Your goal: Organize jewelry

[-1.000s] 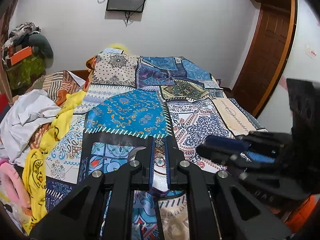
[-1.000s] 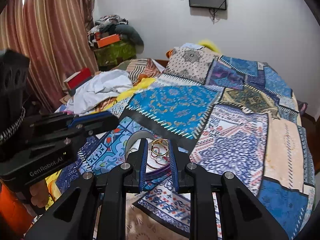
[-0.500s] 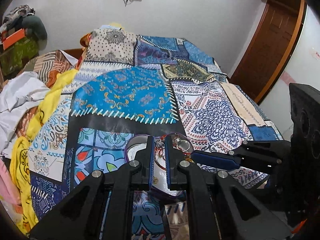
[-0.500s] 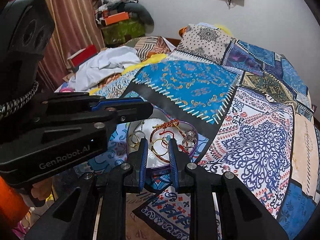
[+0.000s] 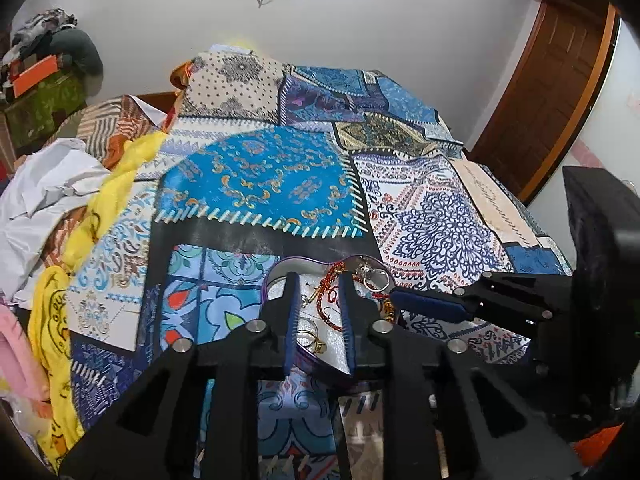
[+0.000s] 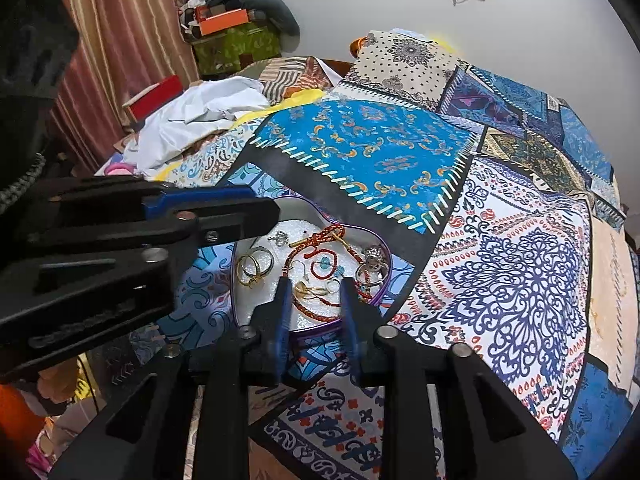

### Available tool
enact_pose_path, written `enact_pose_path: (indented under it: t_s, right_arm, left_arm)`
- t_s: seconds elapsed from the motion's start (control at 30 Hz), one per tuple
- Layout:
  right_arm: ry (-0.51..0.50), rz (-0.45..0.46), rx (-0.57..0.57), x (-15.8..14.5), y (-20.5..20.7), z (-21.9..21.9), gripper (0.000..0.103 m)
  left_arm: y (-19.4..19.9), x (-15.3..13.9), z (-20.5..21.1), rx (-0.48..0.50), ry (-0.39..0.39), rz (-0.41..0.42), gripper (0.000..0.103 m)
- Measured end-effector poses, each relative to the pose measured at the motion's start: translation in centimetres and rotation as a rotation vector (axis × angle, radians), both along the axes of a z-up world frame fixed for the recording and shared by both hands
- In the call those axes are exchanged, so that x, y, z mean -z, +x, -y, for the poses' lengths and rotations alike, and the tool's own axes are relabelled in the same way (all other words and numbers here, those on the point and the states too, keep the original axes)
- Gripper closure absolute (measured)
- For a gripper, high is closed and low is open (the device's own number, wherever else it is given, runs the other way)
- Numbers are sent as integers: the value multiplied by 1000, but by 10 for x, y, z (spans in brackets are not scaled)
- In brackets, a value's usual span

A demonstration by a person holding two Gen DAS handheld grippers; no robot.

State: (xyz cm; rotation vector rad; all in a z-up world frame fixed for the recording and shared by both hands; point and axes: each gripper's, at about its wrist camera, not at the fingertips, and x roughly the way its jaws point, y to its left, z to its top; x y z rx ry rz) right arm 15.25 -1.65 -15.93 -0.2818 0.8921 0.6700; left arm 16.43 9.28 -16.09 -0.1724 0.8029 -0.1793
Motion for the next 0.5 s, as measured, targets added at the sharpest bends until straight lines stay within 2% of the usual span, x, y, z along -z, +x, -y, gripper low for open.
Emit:
enact_pose_path:
  t_s: [0.27,0.5]
  right_arm:
    - [25,68,23,-30,-15,12,76]
    - [109,212,61,-89,-47,36,76]
  left_arm:
    - [-31,-44,4,-27,39,98,73]
    - [-81,-104,19,-64,97,266,72]
